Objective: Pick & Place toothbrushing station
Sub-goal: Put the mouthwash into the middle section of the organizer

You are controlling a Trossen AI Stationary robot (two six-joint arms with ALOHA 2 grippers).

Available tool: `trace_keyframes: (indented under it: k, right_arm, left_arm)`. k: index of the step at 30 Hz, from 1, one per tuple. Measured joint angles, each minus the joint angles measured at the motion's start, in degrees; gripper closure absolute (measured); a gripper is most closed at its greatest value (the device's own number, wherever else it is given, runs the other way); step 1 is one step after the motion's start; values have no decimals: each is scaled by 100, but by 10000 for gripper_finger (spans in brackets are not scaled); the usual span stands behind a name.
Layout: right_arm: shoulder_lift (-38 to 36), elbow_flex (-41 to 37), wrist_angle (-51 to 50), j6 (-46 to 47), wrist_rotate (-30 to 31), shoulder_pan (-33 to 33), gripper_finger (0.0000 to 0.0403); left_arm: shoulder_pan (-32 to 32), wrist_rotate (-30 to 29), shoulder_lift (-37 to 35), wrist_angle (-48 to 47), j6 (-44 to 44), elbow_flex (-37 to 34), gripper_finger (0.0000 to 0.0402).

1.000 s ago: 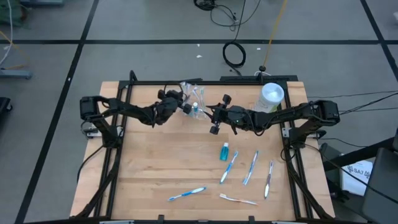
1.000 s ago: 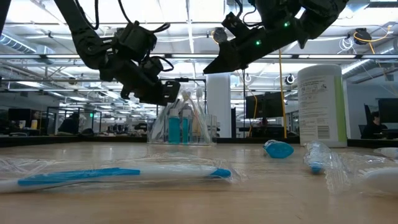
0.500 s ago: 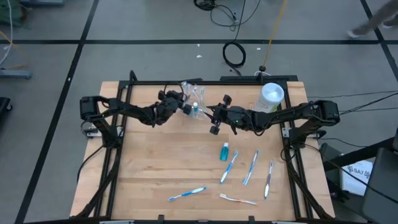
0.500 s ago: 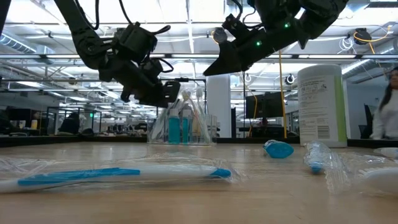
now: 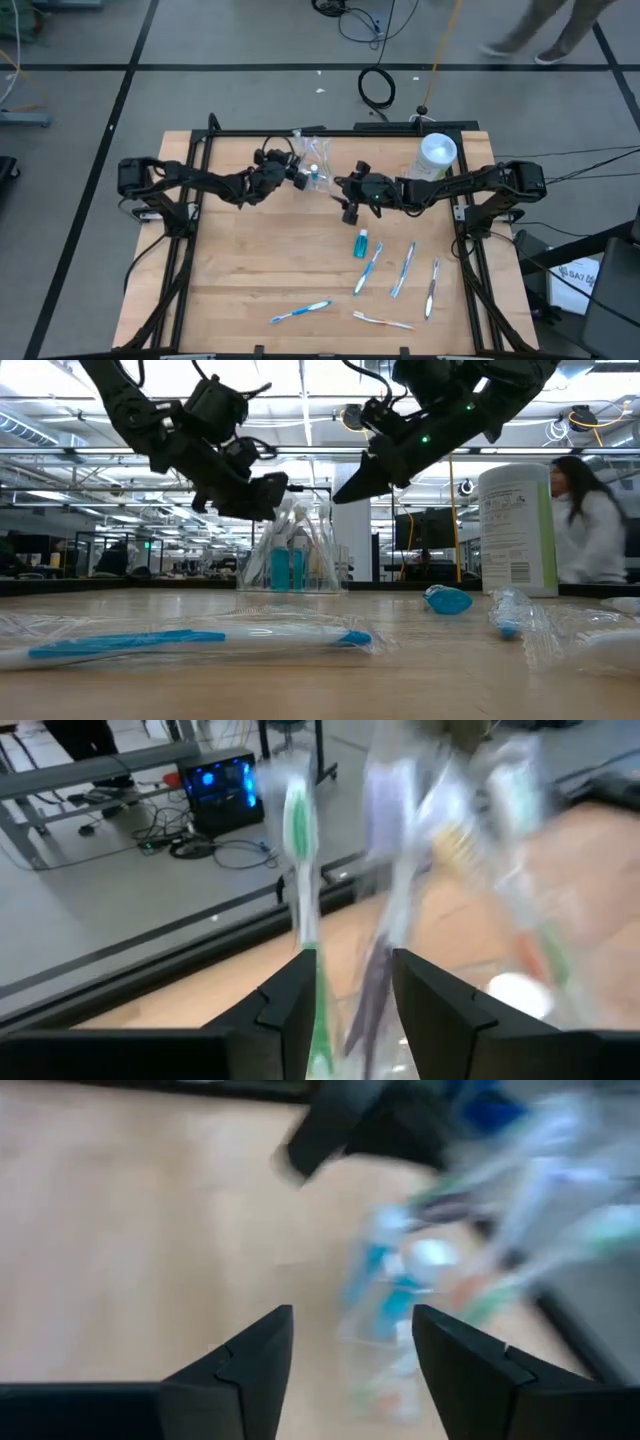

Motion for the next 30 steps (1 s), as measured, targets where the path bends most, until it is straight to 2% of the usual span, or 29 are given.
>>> trace_keyframes:
  k: [2,4,10,16,22,25,30]
  right_arm:
    - [0,0,-66,-15,-509,-9,197]
    - [0,0,-84,-44,-773,-17,197]
    - [0,0,-89,9,-867,-22,201]
    - [0,0,-135,6,-1044,4,200]
    - [0,0,-190,-219,-1583,48,202]
    - [0,0,-374,-526,-1692,148,202]
    - [-112,-2,-1316,-1715,-1699,280,203]
  left_arm:
    - [-56,2,-199,-209,-4,0,261]
    - [-121,0,-400,-398,-15,0,261]
    - [-390,152,-947,-945,-6,2,261]
    - [-638,1084,-1320,-1196,-5,2,261]
    - [-926,2064,-1464,-1623,-44,4,261]
    - [-1087,2270,-1472,-1969,-44,4,261]
    - [-1274,2254,-1469,-2500,-282,4,261]
